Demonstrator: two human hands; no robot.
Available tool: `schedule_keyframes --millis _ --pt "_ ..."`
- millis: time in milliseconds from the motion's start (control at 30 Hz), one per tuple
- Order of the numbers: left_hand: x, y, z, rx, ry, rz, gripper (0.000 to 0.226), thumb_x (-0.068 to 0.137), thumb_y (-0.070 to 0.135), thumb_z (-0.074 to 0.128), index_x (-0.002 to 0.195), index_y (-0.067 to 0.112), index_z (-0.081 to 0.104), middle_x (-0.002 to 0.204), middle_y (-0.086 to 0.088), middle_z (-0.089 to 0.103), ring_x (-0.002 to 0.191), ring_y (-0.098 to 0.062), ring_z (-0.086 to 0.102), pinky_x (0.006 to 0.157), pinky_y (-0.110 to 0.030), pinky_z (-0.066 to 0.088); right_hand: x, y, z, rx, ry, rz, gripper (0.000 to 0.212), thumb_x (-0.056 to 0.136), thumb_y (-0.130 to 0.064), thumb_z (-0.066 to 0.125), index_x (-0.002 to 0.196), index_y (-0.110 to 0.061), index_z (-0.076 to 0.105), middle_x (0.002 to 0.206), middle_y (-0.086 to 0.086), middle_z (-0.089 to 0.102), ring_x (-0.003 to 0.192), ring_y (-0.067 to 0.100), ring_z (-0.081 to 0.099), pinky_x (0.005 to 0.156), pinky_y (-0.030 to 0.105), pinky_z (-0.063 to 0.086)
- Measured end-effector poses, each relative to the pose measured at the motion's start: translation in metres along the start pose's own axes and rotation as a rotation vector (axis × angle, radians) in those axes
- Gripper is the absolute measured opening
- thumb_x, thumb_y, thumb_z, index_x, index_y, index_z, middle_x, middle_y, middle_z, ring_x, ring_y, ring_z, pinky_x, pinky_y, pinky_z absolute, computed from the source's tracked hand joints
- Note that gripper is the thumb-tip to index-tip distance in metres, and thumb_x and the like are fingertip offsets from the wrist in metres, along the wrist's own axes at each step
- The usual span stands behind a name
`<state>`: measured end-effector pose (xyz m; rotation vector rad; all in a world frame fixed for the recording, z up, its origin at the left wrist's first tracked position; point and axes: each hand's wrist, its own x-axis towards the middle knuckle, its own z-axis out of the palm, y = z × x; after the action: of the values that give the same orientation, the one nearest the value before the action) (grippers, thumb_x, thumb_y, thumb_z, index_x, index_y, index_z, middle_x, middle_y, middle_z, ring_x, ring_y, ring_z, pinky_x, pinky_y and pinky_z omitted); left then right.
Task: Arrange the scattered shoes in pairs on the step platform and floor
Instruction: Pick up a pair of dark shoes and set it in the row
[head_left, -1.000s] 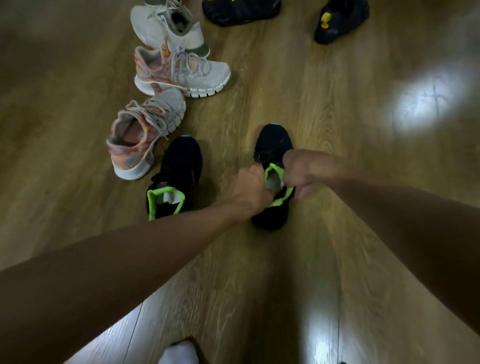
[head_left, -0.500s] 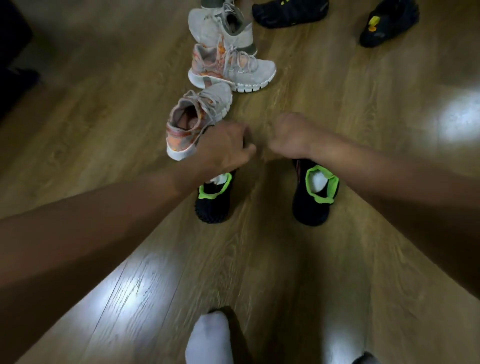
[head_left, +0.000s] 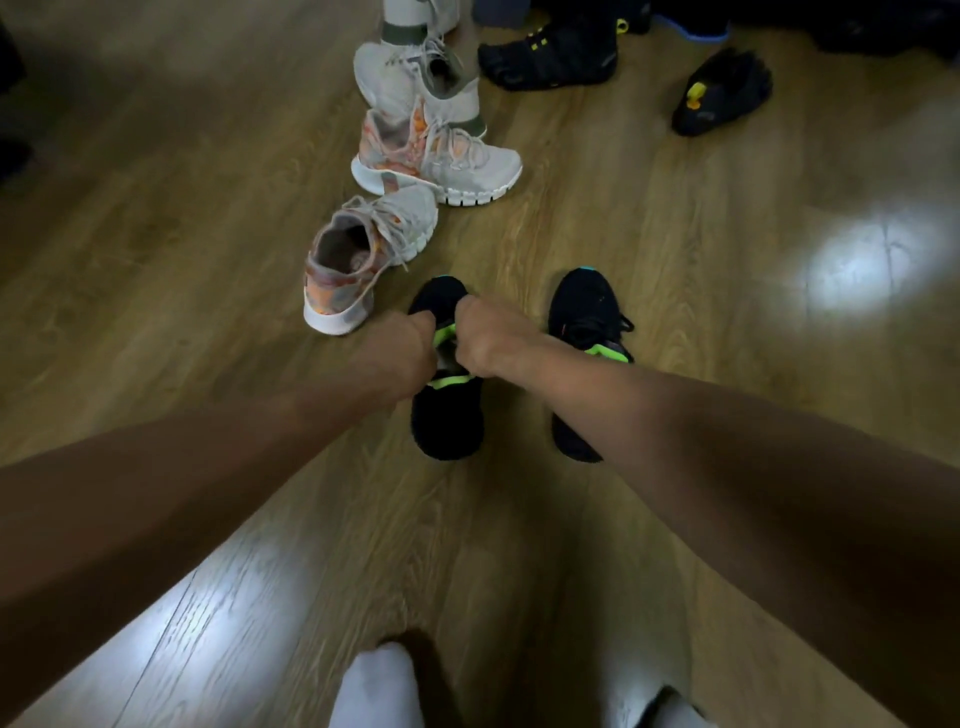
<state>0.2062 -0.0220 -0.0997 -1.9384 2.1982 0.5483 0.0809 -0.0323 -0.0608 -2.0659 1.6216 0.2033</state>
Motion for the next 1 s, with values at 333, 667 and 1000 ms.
schedule_keyframes --millis 333,667,1000 --pt "0.017 0.096 0.018 0.038 -0.073 0.025 0.073 0.096 0.012 0.046 0.151 0.009 -0.001 0.123 -0.027 0.053 0.108 -0.041 0.056 0.079 -0.042 0.044 -0.031 0.103 -0.026 0.059 0.095 -0.081 0.054 0.082 0.003 0.05 0.133 -0.014 0.052 0.127 0.008 0.06 0.116 0.024 0.056 0.096 0.034 0.048" --pt "0.012 0.082 0.015 -0.214 0.061 0.055 0.073 0.093 0.018 0.044 0.152 0.013 0.0 0.107 -0.025 0.058 0.081 -0.03 0.053 0.069 -0.038 0.042 -0.038 0.149 -0.021 0.422 -0.078 0.364 0.038 0.088 -0.011 0.051 0.127 -0.009 0.05 0.119 0.012 0.058 0.104 0.027 0.059 0.09 0.039 0.053" --pt "0.029 0.089 0.014 -0.295 -0.152 -0.132 0.025 0.09 0.01 0.052 0.112 0.001 0.046 0.093 -0.026 0.064 0.047 -0.018 0.054 0.028 -0.017 0.038 -0.038 0.158 0.012 0.377 -0.039 0.431 0.041 0.091 -0.008 0.052 0.131 -0.006 0.044 0.128 0.015 0.053 0.111 0.029 0.057 0.087 0.036 0.053"
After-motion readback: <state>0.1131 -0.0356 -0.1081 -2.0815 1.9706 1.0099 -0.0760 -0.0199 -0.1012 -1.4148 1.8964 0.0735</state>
